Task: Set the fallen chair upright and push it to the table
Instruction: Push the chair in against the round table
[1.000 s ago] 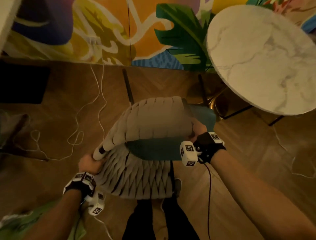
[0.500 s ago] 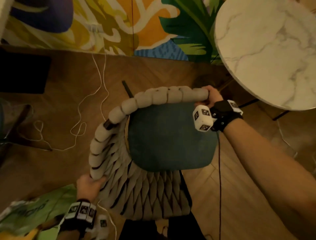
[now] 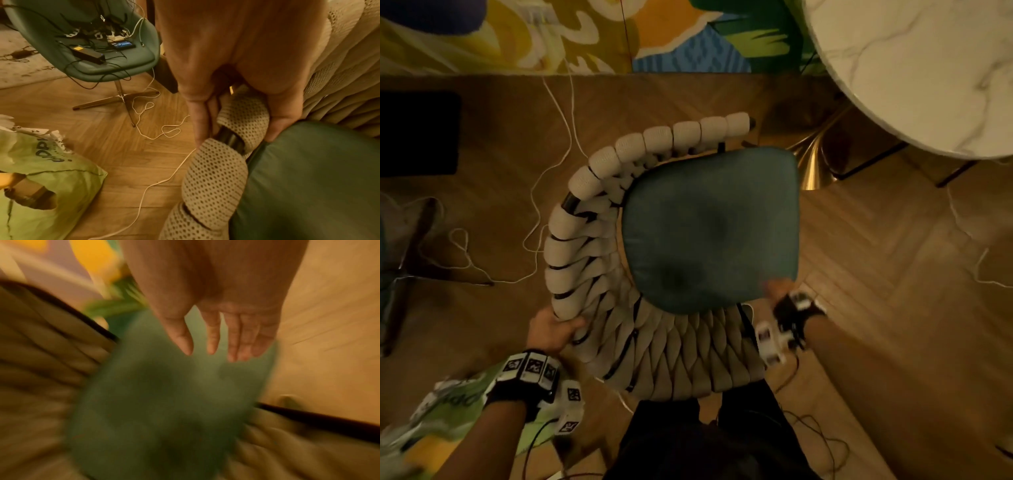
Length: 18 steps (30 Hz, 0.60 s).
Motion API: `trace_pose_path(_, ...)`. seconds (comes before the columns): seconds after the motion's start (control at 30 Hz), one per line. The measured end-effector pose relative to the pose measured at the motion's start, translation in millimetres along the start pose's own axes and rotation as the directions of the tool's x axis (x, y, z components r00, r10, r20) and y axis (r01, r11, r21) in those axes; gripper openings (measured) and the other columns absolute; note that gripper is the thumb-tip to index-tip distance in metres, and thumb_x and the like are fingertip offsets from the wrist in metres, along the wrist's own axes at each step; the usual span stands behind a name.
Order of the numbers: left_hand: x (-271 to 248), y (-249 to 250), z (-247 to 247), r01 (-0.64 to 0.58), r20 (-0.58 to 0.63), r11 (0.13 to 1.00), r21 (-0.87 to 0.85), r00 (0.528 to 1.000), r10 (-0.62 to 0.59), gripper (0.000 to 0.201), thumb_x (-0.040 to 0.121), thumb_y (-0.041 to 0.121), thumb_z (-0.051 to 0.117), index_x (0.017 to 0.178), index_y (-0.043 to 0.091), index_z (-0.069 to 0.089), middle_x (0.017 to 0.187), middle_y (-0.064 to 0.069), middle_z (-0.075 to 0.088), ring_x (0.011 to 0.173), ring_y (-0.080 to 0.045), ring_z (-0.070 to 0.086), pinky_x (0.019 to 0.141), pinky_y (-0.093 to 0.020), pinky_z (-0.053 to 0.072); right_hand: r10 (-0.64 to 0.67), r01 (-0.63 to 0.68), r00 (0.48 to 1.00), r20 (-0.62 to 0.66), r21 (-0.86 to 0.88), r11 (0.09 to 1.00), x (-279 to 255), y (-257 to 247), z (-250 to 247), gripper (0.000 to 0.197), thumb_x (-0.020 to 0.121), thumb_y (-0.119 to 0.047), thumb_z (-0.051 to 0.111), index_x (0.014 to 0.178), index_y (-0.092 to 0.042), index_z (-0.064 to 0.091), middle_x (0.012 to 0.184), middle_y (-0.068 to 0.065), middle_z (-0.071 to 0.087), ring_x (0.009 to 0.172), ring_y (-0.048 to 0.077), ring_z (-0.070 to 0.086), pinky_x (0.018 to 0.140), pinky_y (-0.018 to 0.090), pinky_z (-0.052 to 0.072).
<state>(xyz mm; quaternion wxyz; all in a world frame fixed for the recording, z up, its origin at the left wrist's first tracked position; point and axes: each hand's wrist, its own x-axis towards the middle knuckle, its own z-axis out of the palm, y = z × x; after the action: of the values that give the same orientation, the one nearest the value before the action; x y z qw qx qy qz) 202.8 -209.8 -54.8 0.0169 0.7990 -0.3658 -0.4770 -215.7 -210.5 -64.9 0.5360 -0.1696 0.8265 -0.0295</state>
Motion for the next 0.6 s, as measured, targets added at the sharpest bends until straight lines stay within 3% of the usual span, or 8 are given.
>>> trace_pose_path(0.07,1.5,-4.4,1.6,0.012,0.012,1.0,0.004,1.0,-0.012,0.06,0.065,0.026,0.075,0.118,0.003,0.061,0.12,-0.022,0.064,0.113,-0.04,0.058,0.092,-0.045,0.046,0.178,-0.148,0.979,0.102,-0.249,0.957,4.8,89.2,16.9,0.047,0.094,-0.017,0.058,0.14,-0.015,0.048,0.136,0.015,0.052,0.108,0.029,0.06,0.074,0.026,0.05)
trace_pose_path(0.17,8.4,-17.6,5.6,0.06,0.016,0.998,0.006,0.998,-0.06,0.074,0.053,0.037,0.07,0.118,0.004,0.062,0.12,-0.021,0.065,0.111,-0.038,0.059,0.094,-0.048,0.048,0.37,-0.301,0.917,0.148,-0.35,0.887,-0.1,159.2,45.1,0.056,0.096,-0.025,0.054,0.148,-0.013,0.037,0.144,0.017,0.047,0.126,0.036,0.052,0.102,0.04,0.048)
trace_pose_path(0.23,12.2,-17.1,7.4,0.08,0.028,0.996,0.033,0.996,-0.081,0.078,0.052,0.038,0.07,0.121,0.003,0.06,0.123,-0.022,0.064,0.113,-0.039,0.059,0.096,-0.048,0.047,0.333,-0.256,0.918,0.214,-0.319,0.912,-0.6,173.5,58.9,0.058,0.096,-0.03,0.053,0.149,-0.014,0.034,0.145,0.019,0.046,0.13,0.037,0.048,0.105,0.04,0.045)
trace_pose_path(0.33,19.6,-3.5,2.7,0.079,0.023,0.996,0.04,0.997,-0.08,0.078,0.058,0.035,0.075,0.126,0.003,0.056,0.129,-0.023,0.059,0.118,-0.039,0.056,0.099,-0.046,0.045,0.327,-0.284,0.911,0.25,-0.194,0.939,6.7,164.3,64.6,0.053,0.097,-0.032,0.054,0.143,-0.008,0.042,0.138,0.021,0.052,0.122,0.035,0.055,0.081,0.027,0.05)
trace_pose_path(0.43,26.4,11.8,-1.3,0.038,-0.027,0.999,0.007,0.999,-0.038,0.079,0.062,0.034,0.076,0.129,0.001,0.052,0.131,-0.025,0.057,0.12,-0.041,0.054,0.096,-0.045,0.044,0.329,-0.336,0.914,0.239,-0.011,0.942,26.8,163.8,67.9,0.032,0.093,-0.047,0.054,0.112,-0.022,0.061,0.104,0.013,0.064,0.081,0.026,0.061,0.062,0.029,0.047)
trace_pose_path(0.47,27.6,15.3,-0.1,0.054,-0.056,0.998,-0.036,0.997,-0.056,0.071,0.069,0.026,0.076,0.131,0.001,0.05,0.132,-0.026,0.056,0.12,-0.041,0.053,0.095,-0.044,0.044,0.324,-0.341,0.915,0.239,0.031,0.94,40.0,168.2,72.1,0.034,0.088,-0.051,0.059,0.111,-0.026,0.063,0.103,0.013,0.066,0.084,0.027,0.062,0.068,0.034,0.052)
trace_pose_path(0.57,27.0,13.3,12.9,0.134,-0.013,0.968,-0.212,0.99,-0.14,0.068,0.071,0.022,0.078,0.131,0.005,0.05,0.133,-0.021,0.056,0.121,-0.038,0.054,0.102,-0.049,0.043,0.261,-0.306,0.933,0.249,0.163,0.938,124.3,216.8,94.5,0.087,0.048,-0.052,0.074,0.123,-0.01,0.063,0.107,0.015,0.07,0.102,0.038,0.065,0.095,0.05,0.054)
trace_pose_path(0.6,25.6,11.5,19.6,0.179,0.028,0.954,-0.238,0.984,-0.178,0.07,0.068,0.026,0.08,0.129,0.006,0.052,0.133,-0.02,0.057,0.12,-0.036,0.055,0.102,-0.05,0.043,0.239,-0.288,0.937,0.256,0.178,0.941,134.4,214.9,95.1,0.086,0.05,-0.049,0.074,0.123,-0.005,0.062,0.108,0.015,0.069,0.105,0.039,0.064,0.096,0.052,0.053)
